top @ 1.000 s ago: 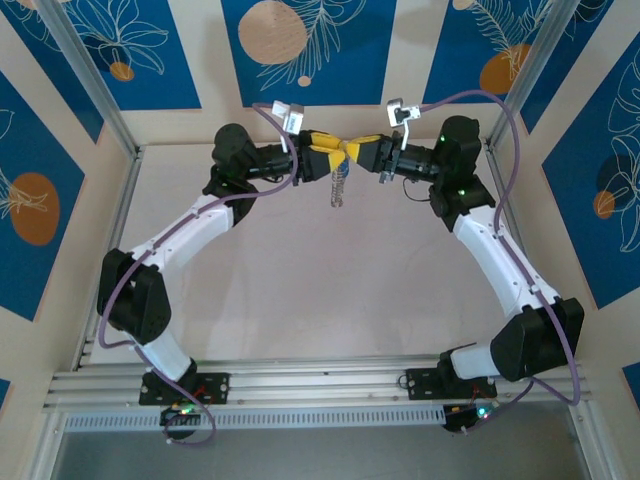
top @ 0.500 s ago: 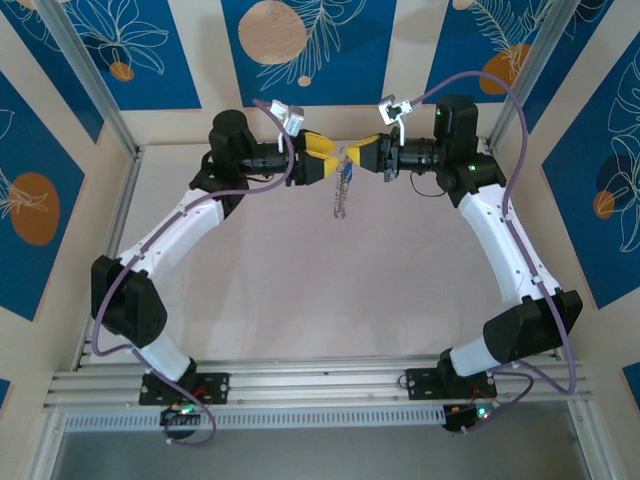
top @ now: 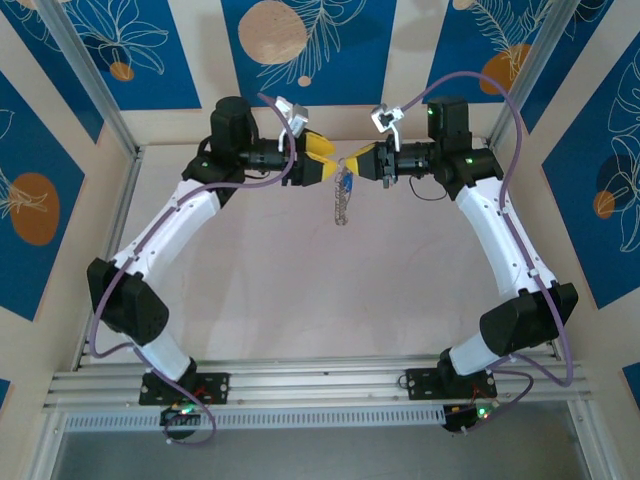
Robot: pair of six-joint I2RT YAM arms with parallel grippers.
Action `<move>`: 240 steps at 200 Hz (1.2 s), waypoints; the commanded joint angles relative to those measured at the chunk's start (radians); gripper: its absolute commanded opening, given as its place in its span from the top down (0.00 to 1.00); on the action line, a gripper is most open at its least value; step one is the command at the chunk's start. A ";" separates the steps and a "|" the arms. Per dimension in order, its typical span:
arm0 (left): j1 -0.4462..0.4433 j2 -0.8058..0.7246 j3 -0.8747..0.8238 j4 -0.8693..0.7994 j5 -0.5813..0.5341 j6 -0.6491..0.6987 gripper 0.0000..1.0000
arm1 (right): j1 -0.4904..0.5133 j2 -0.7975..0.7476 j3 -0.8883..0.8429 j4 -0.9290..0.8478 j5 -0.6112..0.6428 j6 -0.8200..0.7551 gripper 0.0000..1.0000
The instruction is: Put the keys on the keyring
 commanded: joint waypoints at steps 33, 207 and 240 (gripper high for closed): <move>0.007 0.038 0.050 -0.046 0.045 0.032 0.47 | 0.012 -0.007 0.038 -0.027 -0.068 -0.026 1.00; -0.026 0.067 0.056 0.049 0.097 -0.032 0.98 | 0.012 -0.018 0.012 0.027 -0.080 0.000 1.00; -0.033 0.059 0.035 0.110 0.101 -0.064 1.00 | 0.009 -0.018 0.008 0.042 -0.065 0.016 0.97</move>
